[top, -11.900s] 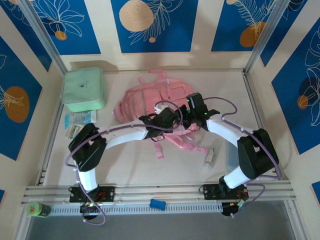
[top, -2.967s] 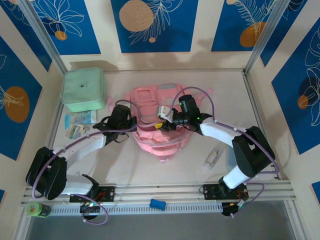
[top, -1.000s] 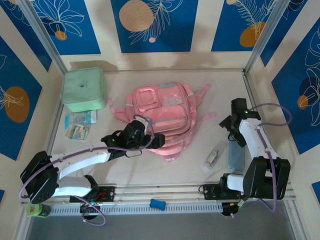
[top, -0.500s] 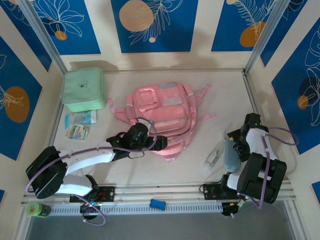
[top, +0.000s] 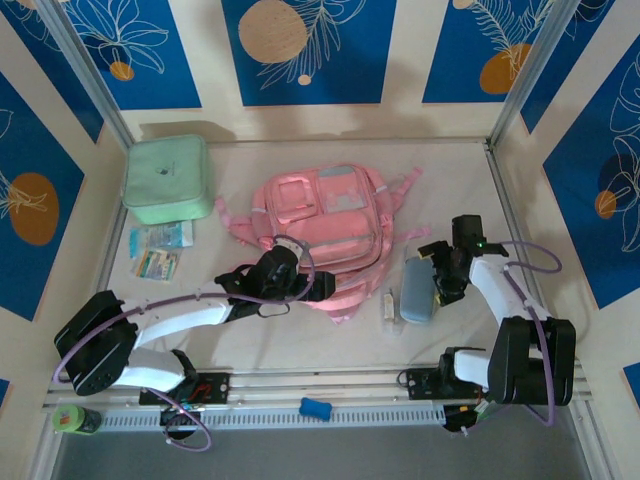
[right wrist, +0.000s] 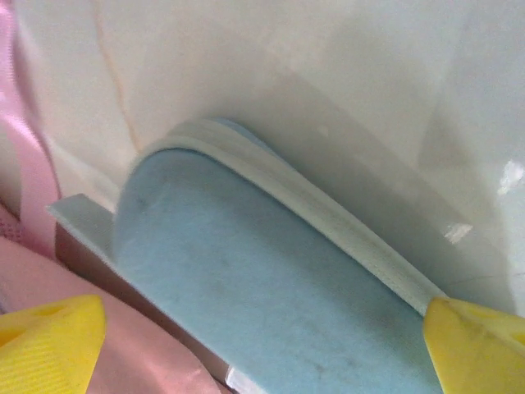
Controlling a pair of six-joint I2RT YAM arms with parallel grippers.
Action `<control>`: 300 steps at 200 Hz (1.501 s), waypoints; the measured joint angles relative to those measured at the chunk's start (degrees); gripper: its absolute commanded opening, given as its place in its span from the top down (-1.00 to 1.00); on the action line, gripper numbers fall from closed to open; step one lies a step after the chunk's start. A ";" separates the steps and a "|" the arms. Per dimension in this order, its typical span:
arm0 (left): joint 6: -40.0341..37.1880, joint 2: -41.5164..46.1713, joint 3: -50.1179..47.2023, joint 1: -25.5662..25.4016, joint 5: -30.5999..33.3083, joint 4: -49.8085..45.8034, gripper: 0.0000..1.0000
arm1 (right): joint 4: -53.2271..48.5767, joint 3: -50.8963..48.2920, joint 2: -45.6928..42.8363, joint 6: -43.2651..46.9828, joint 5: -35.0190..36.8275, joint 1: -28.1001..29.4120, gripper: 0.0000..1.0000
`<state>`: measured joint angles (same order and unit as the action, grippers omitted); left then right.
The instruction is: Pack the student bag
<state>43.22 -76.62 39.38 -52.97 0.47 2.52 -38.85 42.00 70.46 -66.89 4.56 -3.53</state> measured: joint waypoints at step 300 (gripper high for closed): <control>-9.31 0.11 10.38 0.24 6.67 -12.72 -0.99 | -6.54 -0.85 8.57 22.01 1.64 17.49 -0.69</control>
<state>33.91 -76.51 49.76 -52.73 7.14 -10.20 -45.39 41.15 79.02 -44.88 6.20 13.96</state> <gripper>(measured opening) 0.994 0.889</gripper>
